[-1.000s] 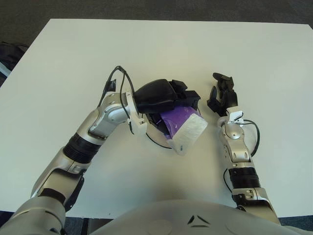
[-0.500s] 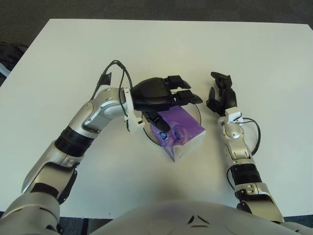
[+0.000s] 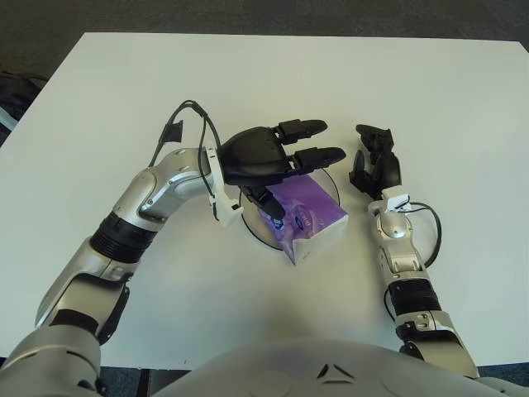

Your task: Put the tissue paper into the plate.

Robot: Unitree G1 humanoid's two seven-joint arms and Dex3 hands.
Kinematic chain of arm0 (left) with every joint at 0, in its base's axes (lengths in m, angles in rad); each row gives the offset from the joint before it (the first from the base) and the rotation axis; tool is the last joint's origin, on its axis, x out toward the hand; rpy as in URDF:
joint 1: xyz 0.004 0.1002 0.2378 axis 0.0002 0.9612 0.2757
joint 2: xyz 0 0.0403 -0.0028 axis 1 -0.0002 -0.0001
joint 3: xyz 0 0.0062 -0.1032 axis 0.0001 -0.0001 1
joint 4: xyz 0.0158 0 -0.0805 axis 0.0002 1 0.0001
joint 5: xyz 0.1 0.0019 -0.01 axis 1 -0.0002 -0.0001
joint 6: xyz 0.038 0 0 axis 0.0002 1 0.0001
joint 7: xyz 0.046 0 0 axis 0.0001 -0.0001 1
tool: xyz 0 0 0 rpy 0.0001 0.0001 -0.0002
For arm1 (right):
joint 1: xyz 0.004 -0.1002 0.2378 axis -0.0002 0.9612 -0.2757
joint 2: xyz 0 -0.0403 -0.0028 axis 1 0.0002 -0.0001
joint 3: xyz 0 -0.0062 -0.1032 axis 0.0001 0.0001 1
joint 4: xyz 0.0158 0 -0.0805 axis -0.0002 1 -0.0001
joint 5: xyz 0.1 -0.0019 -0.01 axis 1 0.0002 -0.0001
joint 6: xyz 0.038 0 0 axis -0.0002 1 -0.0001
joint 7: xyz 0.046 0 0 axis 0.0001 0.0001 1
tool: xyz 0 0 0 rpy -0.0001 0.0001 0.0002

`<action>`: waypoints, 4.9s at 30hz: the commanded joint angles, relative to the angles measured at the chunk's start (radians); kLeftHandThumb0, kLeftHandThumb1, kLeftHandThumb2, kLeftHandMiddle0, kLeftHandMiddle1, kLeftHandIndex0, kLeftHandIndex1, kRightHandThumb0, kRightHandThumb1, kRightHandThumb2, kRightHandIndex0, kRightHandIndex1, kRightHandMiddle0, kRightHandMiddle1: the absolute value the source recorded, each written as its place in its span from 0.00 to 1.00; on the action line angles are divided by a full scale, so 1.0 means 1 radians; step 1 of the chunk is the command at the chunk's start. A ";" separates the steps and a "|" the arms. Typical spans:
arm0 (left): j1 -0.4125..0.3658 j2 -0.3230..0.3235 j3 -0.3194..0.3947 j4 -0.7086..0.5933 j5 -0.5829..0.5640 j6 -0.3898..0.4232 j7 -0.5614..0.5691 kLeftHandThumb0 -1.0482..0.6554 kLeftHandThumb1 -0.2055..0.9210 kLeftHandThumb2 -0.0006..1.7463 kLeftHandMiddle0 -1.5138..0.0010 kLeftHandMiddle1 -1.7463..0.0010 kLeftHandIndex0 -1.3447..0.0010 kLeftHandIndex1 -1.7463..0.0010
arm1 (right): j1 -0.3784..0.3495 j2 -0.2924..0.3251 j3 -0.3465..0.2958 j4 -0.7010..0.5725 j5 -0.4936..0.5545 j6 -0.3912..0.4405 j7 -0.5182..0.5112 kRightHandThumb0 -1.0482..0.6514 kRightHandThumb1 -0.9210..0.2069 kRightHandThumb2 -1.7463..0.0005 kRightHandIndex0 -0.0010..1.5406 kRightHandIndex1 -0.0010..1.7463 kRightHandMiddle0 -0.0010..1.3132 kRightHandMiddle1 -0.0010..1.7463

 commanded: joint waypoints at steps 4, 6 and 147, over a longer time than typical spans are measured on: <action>0.020 0.008 0.012 0.024 0.015 -0.029 0.038 0.01 1.00 0.45 1.00 1.00 1.00 1.00 | 0.144 0.034 0.001 0.038 0.021 0.208 0.017 0.21 0.00 0.52 0.16 0.34 0.00 0.60; 0.020 0.006 0.014 0.032 0.017 -0.032 0.046 0.01 1.00 0.46 1.00 1.00 1.00 1.00 | 0.145 0.036 0.003 0.030 0.019 0.226 0.017 0.22 0.00 0.51 0.16 0.34 0.00 0.59; 0.462 -0.442 0.429 0.494 -0.489 0.241 0.550 0.17 1.00 0.53 0.88 0.98 1.00 0.72 | 0.147 0.055 -0.014 0.068 0.048 0.231 0.074 0.25 0.00 0.49 0.15 0.20 0.00 0.47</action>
